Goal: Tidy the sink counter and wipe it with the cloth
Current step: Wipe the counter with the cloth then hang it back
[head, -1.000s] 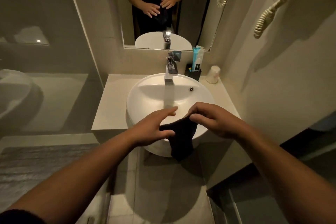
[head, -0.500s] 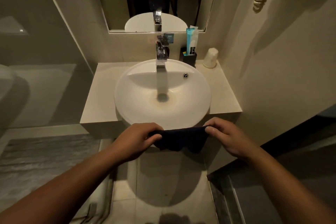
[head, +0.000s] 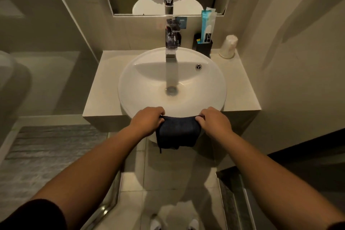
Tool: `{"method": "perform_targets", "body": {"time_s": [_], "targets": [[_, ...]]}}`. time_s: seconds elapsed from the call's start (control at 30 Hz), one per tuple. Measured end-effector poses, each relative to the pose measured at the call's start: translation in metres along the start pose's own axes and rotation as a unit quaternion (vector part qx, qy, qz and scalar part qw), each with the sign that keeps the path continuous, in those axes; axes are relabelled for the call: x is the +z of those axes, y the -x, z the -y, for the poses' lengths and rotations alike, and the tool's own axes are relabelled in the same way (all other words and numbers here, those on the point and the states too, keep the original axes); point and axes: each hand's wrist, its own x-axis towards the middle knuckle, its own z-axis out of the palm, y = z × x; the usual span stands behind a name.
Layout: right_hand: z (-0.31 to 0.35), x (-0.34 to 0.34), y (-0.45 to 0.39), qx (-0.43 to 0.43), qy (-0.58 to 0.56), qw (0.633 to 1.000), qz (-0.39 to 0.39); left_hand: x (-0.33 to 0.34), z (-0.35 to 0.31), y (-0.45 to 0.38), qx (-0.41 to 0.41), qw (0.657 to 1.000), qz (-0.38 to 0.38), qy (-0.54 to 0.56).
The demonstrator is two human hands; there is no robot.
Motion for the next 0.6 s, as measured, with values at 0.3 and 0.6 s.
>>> {"method": "perform_targets", "body": {"time_s": [0.3,0.6], "targets": [[0.002,-0.003,-0.008,-0.004,0.018,1.0,-0.024,0.005,0.01,-0.009,-0.036,0.999,0.005,-0.008],[0.008,0.001,-0.015,0.014,0.068,0.998,0.008,0.008,0.012,-0.017,-0.025,0.997,0.057,-0.052]]}}
